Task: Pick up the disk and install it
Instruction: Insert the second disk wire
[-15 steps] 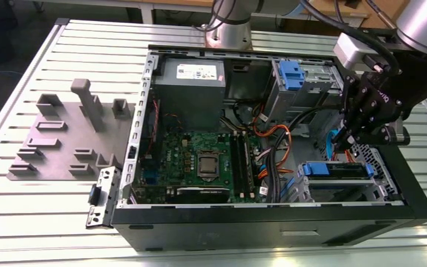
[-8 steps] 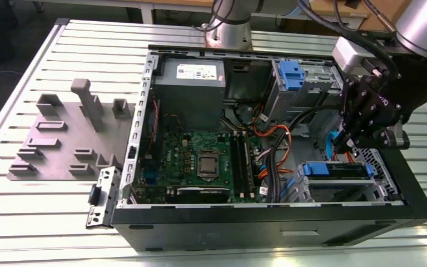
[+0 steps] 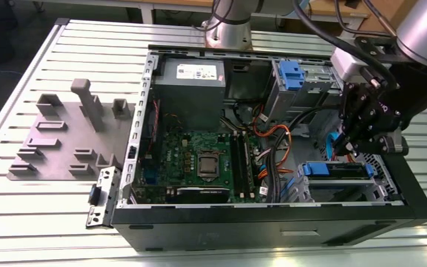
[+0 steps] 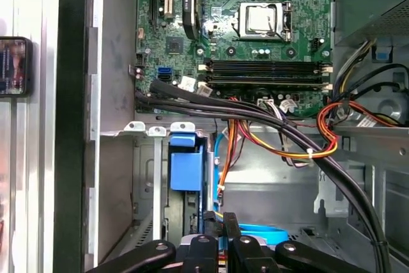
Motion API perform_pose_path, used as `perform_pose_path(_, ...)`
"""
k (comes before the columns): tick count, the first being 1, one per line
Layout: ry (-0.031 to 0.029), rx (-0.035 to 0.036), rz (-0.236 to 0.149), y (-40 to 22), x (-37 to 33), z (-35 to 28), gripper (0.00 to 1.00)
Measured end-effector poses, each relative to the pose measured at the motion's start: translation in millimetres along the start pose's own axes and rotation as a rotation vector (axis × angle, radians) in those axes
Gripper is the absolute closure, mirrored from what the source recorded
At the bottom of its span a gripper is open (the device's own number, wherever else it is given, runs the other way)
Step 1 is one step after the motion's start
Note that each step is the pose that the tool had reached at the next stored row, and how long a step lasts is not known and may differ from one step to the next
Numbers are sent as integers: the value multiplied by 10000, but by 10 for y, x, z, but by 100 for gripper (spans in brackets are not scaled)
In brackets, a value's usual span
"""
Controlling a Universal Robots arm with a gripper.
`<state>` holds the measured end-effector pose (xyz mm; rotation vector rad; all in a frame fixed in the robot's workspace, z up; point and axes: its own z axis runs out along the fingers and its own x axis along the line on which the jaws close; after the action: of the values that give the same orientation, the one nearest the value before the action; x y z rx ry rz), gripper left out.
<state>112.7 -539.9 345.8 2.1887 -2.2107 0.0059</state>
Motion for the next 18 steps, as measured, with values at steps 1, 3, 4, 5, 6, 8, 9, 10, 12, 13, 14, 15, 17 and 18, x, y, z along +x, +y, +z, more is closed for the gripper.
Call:
perform_pose_path(1, 1, 0, 0, 1, 11, 3, 84)
perform_pose_path(3, -1, 0, -1, 1, 34, 10, 84)
perform_pose_path(4, 0, 0, 1, 1, 43, 14, 84)
perform_pose_path(5, 0, 0, 1, 1, 55, 19, 84)
perform_pose_path(6, 0, 1, 1, 1, 68, 23, 84)
perform_pose_path(8, 0, 3, 0, 0, 95, 31, 84)
perform_pose_path(9, 0, 5, 0, 0, 107, 34, 84)
perform_pose_path(10, -1, 7, 0, 0, 118, 38, 84)
perform_pose_path(12, 0, 10, 0, -1, 137, 43, 84)
perform_pose_path(13, -1, 14, 0, -1, 144, 45, 84)
perform_pose_path(14, 0, 21, 0, -2, 149, 46, 84)
perform_pose_path(15, -2, 29, -1, -2, 155, 47, 84)
perform_pose_path(17, -22, 52, 1, 2, 169, 49, 84)
perform_pose_path(18, -41, 60, 1, 5, 175, 49, 84)
